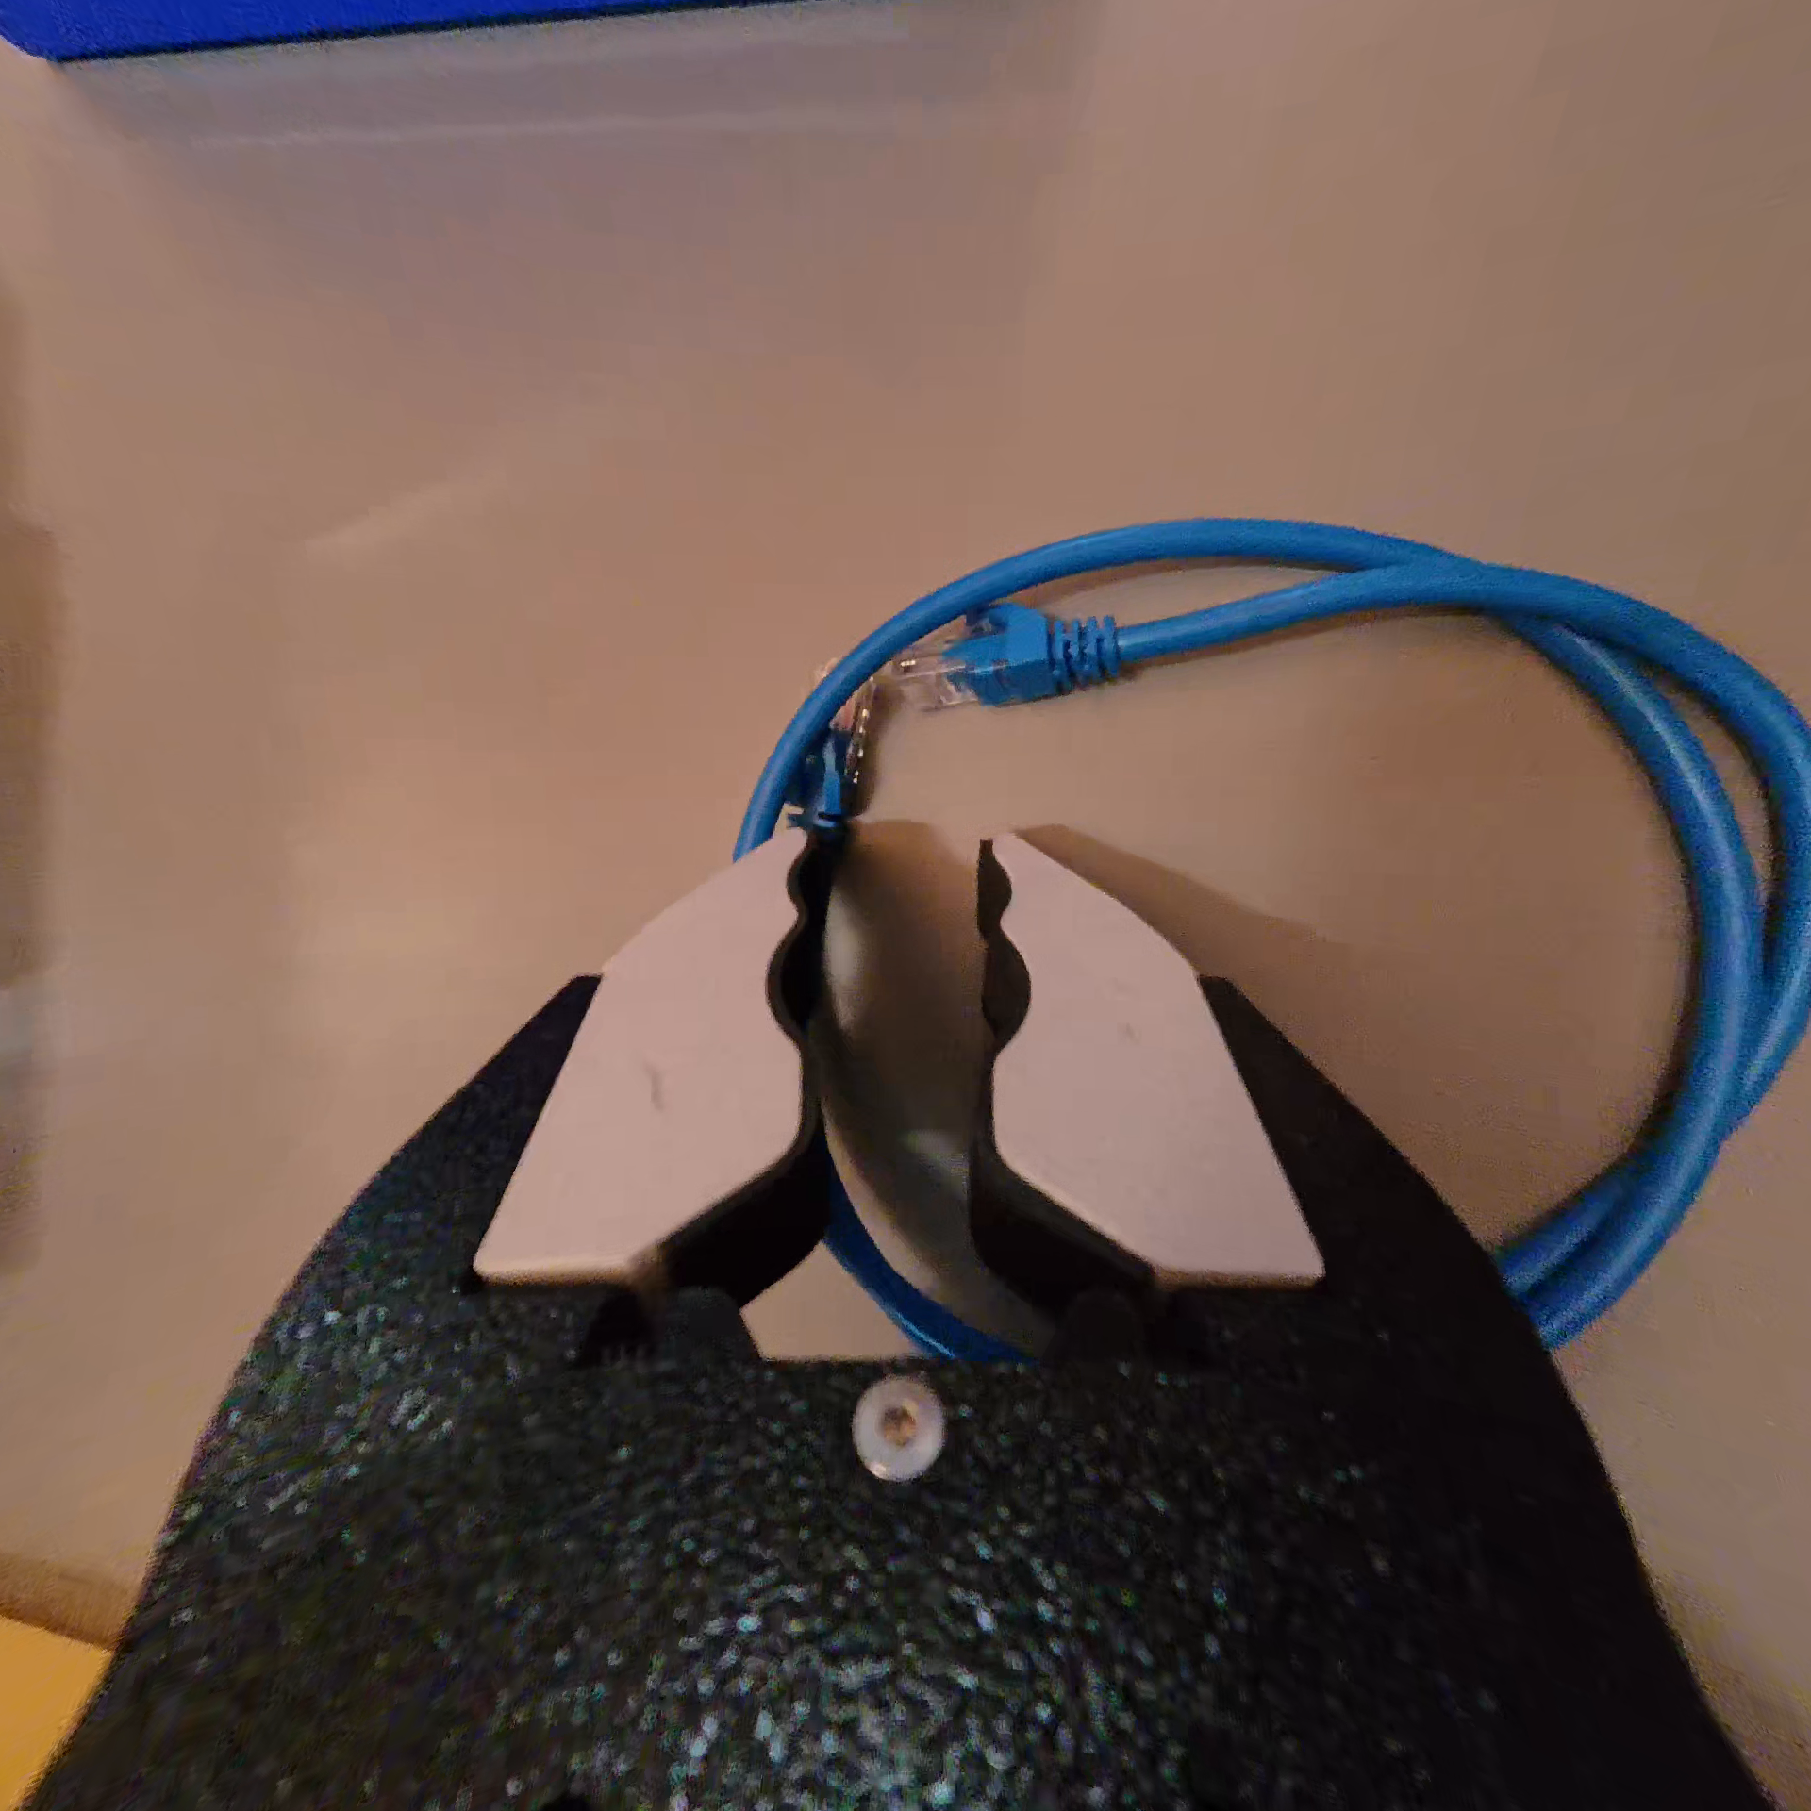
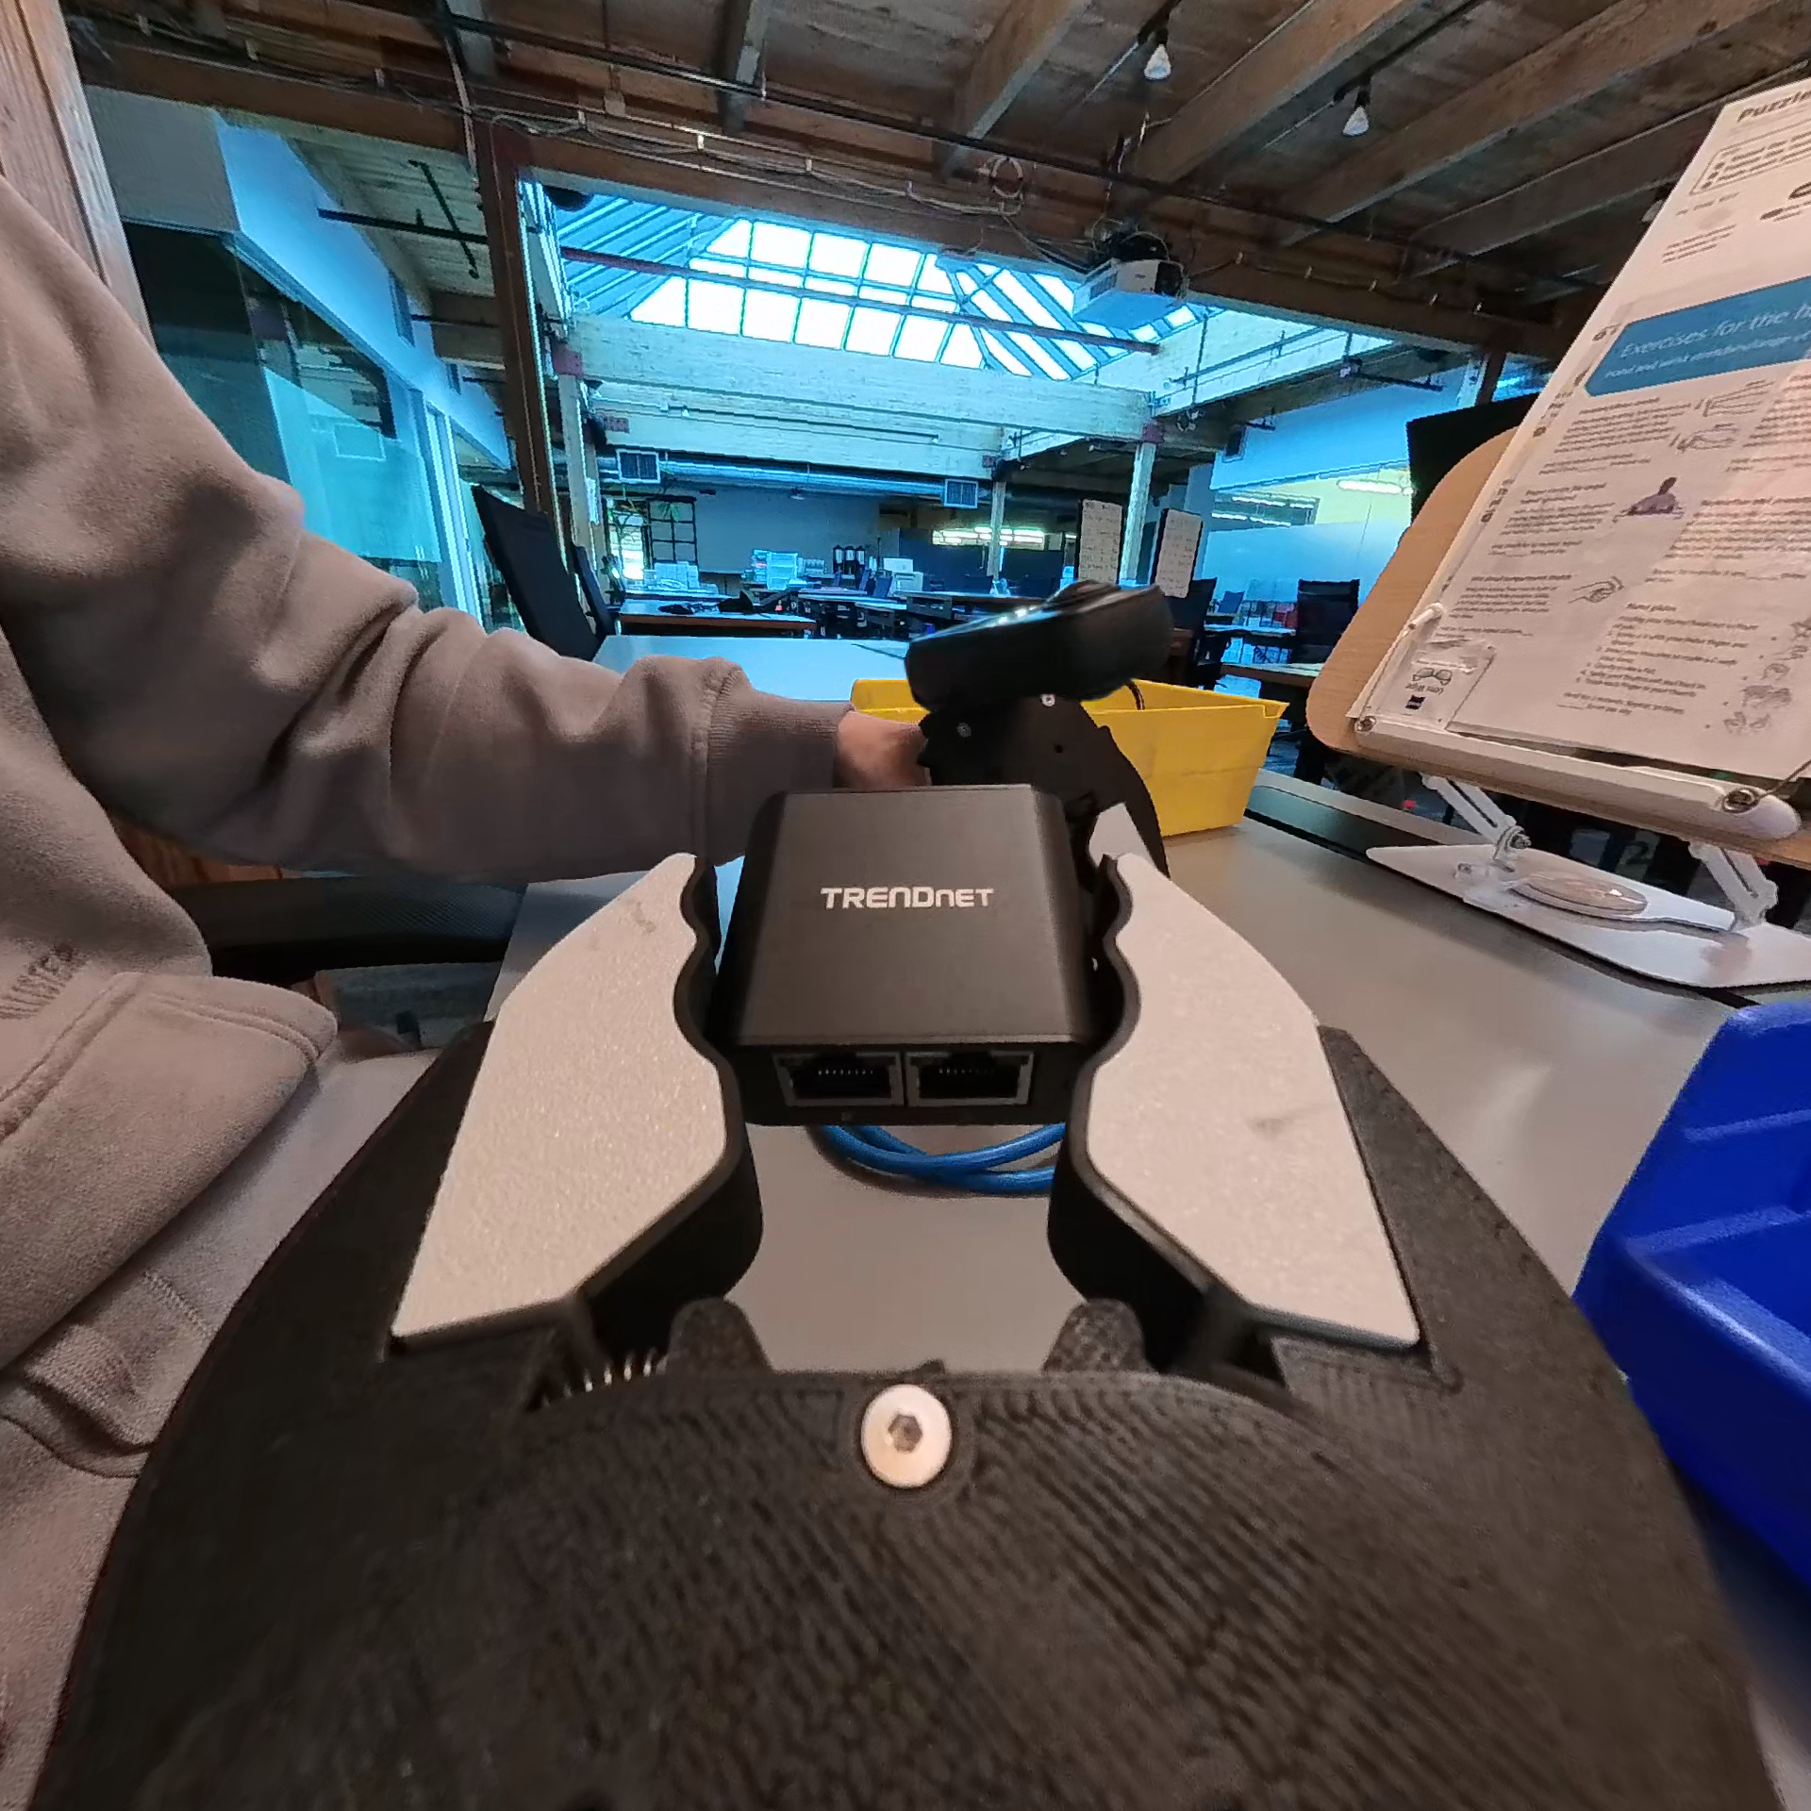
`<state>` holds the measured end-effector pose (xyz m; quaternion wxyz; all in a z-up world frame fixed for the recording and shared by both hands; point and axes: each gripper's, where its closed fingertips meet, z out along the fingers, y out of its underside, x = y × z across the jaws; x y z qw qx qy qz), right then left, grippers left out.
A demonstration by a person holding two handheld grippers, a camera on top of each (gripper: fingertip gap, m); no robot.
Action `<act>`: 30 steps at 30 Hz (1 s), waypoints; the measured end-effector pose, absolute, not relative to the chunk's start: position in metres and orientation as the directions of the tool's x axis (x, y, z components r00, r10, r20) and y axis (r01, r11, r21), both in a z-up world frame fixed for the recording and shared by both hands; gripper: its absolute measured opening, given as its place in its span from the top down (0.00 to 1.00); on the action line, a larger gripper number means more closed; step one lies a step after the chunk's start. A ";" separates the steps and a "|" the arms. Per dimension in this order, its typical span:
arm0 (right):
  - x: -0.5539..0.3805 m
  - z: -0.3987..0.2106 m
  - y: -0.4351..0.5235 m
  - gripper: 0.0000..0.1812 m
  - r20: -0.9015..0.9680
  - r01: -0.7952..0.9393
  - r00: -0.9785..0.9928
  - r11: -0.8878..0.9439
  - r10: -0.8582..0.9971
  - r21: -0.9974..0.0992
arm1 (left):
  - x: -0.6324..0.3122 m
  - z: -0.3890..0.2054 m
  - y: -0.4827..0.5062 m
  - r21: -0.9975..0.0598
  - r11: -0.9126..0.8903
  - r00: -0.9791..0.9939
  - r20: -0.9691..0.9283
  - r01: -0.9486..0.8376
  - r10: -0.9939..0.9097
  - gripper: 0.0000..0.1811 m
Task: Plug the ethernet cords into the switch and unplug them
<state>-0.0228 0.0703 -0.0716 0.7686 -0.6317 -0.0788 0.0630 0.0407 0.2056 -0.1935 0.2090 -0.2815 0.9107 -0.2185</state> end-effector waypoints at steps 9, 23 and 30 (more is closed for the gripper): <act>-0.023 -0.072 0.070 0.59 0.040 0.001 0.978 0.193 0.203 -0.981 | 0.055 -0.193 0.221 -0.550 0.653 -0.631 -0.266 -0.521 -0.728 0.84; -0.023 -0.072 0.071 0.59 0.036 -0.004 0.978 0.191 0.207 -0.982 | 0.070 -0.170 0.230 -0.600 0.632 -0.657 -0.223 -0.490 -0.720 0.83; -0.024 -0.072 0.071 0.59 0.045 0.006 0.978 0.188 0.205 -0.982 | 0.066 -0.198 0.229 -0.513 0.667 -0.742 -0.082 -0.541 -0.665 0.95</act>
